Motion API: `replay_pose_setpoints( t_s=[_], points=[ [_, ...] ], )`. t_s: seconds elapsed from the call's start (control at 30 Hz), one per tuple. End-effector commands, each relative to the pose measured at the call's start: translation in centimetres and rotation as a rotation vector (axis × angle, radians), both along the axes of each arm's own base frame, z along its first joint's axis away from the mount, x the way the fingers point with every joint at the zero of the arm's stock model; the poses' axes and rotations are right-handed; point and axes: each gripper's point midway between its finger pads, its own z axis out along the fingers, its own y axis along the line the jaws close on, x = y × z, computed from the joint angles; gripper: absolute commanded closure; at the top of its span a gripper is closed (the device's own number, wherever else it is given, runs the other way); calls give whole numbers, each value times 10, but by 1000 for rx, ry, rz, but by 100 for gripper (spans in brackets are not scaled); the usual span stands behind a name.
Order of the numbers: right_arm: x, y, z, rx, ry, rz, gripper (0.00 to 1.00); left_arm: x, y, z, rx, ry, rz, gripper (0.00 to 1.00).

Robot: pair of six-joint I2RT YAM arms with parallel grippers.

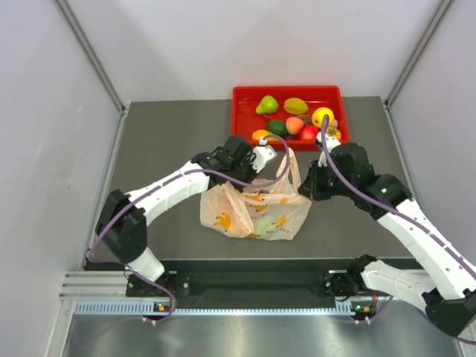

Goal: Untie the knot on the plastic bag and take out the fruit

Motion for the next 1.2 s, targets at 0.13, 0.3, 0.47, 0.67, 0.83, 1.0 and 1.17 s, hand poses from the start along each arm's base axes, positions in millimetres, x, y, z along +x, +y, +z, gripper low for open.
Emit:
replay_pose_setpoints(
  t_s=[0.13, 0.3, 0.47, 0.67, 0.83, 1.0, 1.17],
  points=[
    [4, -7, 4, 12, -27, -41, 100, 55, 15, 113, -103, -358, 221, 100],
    [8, -9, 2, 2, -31, -64, 100, 65, 27, 158, -127, -464, 293, 100],
    [13, -14, -5, -21, -21, -102, 96, 71, 39, 199, -138, -539, 335, 100],
    [24, -17, -15, -40, 0, -149, 96, 63, 42, 261, -231, -627, 314, 100],
    [25, -11, -16, -22, 3, -131, 95, 38, 15, 212, -197, -458, 105, 94],
    [21, -10, -18, -16, 10, -110, 92, 16, 1, 155, -174, -276, 0, 46],
    [17, -11, -20, -17, 18, -100, 91, 22, -2, 158, -221, -262, 30, 1]
  ],
)
